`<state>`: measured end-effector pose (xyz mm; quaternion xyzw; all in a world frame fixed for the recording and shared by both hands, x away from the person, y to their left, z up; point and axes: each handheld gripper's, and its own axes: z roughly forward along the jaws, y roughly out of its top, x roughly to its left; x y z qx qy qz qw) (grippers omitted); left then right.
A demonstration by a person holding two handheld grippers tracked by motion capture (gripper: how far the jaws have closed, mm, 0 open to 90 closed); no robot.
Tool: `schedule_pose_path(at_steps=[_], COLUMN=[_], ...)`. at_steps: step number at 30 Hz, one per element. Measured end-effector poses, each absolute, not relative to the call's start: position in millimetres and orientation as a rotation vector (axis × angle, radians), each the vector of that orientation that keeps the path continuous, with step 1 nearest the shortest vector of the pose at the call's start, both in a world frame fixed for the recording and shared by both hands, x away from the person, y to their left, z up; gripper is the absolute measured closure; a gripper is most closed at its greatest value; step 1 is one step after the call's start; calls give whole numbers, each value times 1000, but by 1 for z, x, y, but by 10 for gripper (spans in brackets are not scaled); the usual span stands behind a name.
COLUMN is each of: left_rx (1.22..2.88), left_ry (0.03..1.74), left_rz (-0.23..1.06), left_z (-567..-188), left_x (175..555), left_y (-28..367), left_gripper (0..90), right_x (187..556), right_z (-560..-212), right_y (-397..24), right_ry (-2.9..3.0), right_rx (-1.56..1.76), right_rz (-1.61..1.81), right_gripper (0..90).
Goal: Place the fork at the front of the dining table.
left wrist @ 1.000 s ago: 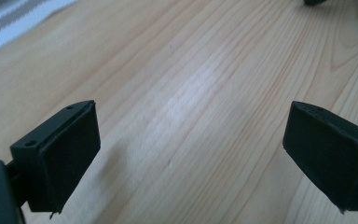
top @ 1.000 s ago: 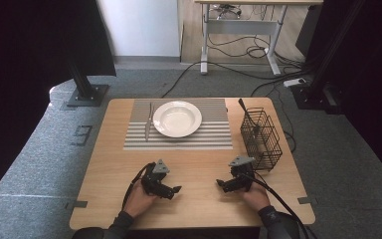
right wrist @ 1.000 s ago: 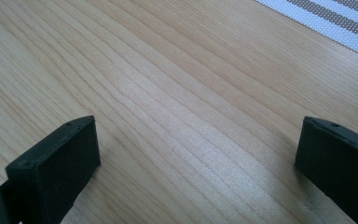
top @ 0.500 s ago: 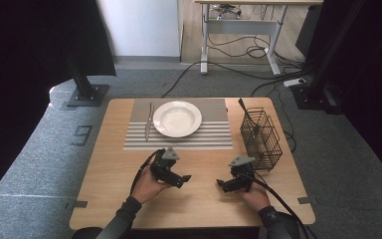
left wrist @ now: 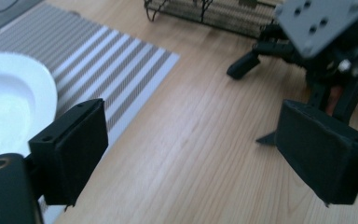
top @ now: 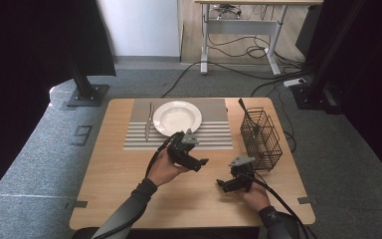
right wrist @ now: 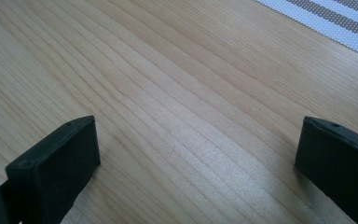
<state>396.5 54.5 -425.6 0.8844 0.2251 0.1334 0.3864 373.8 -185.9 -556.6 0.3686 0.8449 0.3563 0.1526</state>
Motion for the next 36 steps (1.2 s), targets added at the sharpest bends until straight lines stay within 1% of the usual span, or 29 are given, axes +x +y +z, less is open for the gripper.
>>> schedule_pose_path(at_steps=[3,6,17,24,30,36], left_rx=[2246,2216,2223,2217,2216,2213], left_ry=[561,541,471,443,413,400], left_rz=[347,321,323,280,278,265], left_z=[-420,-406,-384,-375,-369,-368], left_x=[399,406,414,420,421,423], left_y=[49,36,1,-20,-36,-54], left_gripper=[131,145,184,235,254,317], right_x=[374,374,373,372,371,368], right_z=[-557,-557,-557,-557,-557,-557], right_y=[-186,-186,-186,-185,-186,-186], right_ry=[2425,2425,2430,2430,2430,2432], right_rx=[1055,1054,1052,1050,1042,1044], right_rz=[1022,1022,1024,1025,1025,1026], right_gripper=[0,0,0,0,0,0])
